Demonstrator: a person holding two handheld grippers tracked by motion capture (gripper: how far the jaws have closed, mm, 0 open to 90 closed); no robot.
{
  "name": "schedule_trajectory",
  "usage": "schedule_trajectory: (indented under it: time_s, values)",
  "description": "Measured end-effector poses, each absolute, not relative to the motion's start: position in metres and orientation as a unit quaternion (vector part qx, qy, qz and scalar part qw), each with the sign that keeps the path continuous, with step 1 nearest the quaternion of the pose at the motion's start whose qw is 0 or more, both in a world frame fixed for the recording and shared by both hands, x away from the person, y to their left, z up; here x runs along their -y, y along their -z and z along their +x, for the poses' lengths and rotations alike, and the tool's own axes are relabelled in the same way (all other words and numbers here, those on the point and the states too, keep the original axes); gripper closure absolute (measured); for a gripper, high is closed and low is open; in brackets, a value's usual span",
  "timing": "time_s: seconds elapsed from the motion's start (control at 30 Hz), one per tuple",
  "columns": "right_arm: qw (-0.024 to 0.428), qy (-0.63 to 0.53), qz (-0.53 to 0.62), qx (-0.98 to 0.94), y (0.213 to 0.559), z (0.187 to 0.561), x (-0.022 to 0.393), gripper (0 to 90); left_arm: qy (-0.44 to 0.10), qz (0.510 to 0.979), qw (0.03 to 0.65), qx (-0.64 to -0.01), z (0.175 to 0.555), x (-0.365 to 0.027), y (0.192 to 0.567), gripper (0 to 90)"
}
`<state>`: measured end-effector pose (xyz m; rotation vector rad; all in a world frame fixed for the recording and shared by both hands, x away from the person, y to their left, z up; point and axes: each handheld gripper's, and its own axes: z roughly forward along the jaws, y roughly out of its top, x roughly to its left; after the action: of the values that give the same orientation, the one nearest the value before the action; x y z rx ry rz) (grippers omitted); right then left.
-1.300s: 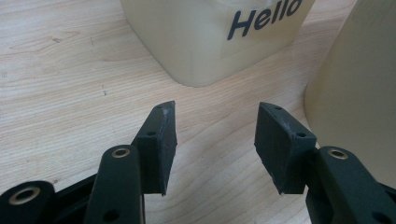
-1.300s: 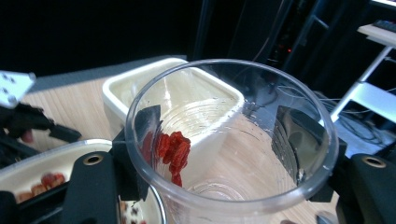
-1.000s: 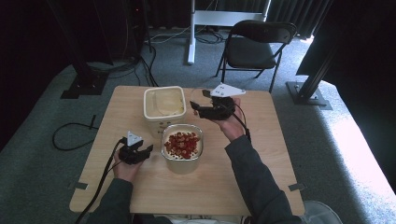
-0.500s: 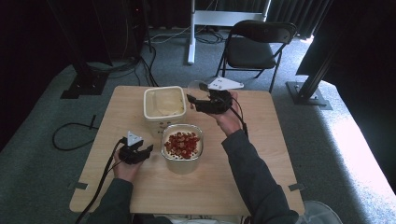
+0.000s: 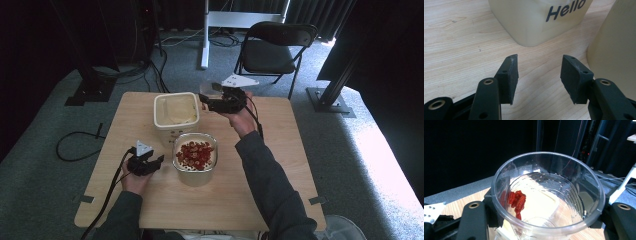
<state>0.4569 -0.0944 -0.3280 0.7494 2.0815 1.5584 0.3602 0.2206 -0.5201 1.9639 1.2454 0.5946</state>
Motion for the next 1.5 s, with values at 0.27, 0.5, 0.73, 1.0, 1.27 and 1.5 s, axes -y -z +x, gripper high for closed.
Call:
schedule_trajectory:
  time_s: [0.27,0.5,0.73,1.0,1.27,1.5]
  values:
    - [0.214,-0.556,0.272,-0.756,0.334,0.468,0.090,33.0,-0.230,0.762,0.363,-0.484,0.361,-0.221,0.520,49.0]
    - [0.209,-0.555,0.273,-0.758,0.340,0.476,0.086,32.9,-0.230,0.763,0.363,-0.483,0.361,-0.221,0.520,49.0]
    - [0.200,-0.557,0.279,-0.756,0.347,0.483,0.081,32.8,-0.230,0.763,0.363,-0.483,0.361,-0.221,0.520,49.0]
    - [0.193,-0.561,0.278,-0.755,0.353,0.487,0.076,32.6,-0.230,0.764,0.363,-0.482,0.360,-0.221,0.520,48.9]
    - [0.184,-0.563,0.275,-0.757,0.357,0.489,0.068,32.2,-0.230,0.763,0.363,-0.483,0.360,-0.222,0.520,48.9]
    - [0.178,-0.564,0.273,-0.759,0.359,0.491,0.061,32.0,-0.229,0.762,0.363,-0.484,0.360,-0.222,0.519,48.9]
